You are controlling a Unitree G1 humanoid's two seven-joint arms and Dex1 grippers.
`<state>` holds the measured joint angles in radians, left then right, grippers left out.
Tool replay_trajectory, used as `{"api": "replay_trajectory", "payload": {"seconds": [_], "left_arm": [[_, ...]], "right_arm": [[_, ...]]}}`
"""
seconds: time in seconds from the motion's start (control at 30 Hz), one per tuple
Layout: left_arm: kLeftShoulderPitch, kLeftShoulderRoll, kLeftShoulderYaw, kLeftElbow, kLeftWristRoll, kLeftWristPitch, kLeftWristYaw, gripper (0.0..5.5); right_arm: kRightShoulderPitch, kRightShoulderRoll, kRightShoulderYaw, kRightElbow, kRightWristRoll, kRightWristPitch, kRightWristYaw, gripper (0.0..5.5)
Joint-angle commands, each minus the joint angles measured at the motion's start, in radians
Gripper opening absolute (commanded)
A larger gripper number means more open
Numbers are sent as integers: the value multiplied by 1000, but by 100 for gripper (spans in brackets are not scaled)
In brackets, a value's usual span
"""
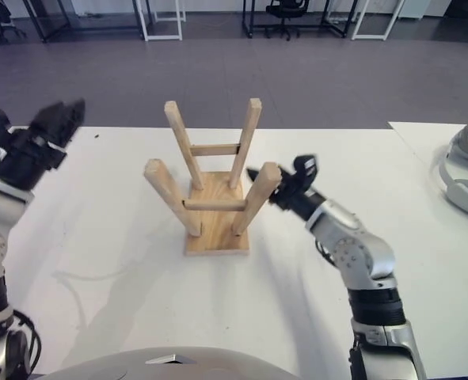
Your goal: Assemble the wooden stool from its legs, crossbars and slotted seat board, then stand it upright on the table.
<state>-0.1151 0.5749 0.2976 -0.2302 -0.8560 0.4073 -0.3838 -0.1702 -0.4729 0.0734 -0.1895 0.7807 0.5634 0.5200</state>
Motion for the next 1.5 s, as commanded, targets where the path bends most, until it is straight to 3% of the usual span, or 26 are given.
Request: {"api": "replay_trajectory", "payload": {"seconds": [0.03,0.17,0.3,0.37,0.5,0.6,0.7,0.87,0.97,1.1,1.17,1.3,1.5], "left_arm": [[232,104,-154,156,347,-166,-144,421],[321,147,-239,230,555,-288,-219,421],[416,238,-234,130,606,-234,-311,421],[422,265,-217,71,585,-185,-348,421],[470,350,-244,-72,579,-60,-451,421],[432,337,-325,-85,622,-26,-474,421],[309,236,-429,-16,686,-26,-421,421],[83,22,-447,205,746,-63,-239,421],[63,-116,-387,185,656,-49,-176,421],[179,-82,-274,156,699,-100,-113,421],[249,-48,-223,118,726,-108,-83,421],[380,-55,-318,-29,747,-52,-109,421],[350,-124,-487,-140,762,87,-106,421]], "right_arm": [[84,-41,159,-215,3,27,200,341],[231,-138,212,-179,-196,-77,254,341],[330,-269,59,-53,-224,-144,372,341],[331,-280,-4,8,-220,-168,408,341],[49,-117,-64,449,-305,-282,299,341],[-124,-10,38,722,-482,-409,243,341],[-147,45,134,831,-588,-501,311,341],[44,-34,117,578,-520,-453,450,341],[175,-65,31,390,-521,-428,319,341],[308,-18,-109,201,-512,-357,87,341],[405,-5,-113,89,-522,-327,41,341],[480,50,-103,-46,-535,-265,-58,341],[482,34,-14,-195,-518,-140,-20,341]]}}
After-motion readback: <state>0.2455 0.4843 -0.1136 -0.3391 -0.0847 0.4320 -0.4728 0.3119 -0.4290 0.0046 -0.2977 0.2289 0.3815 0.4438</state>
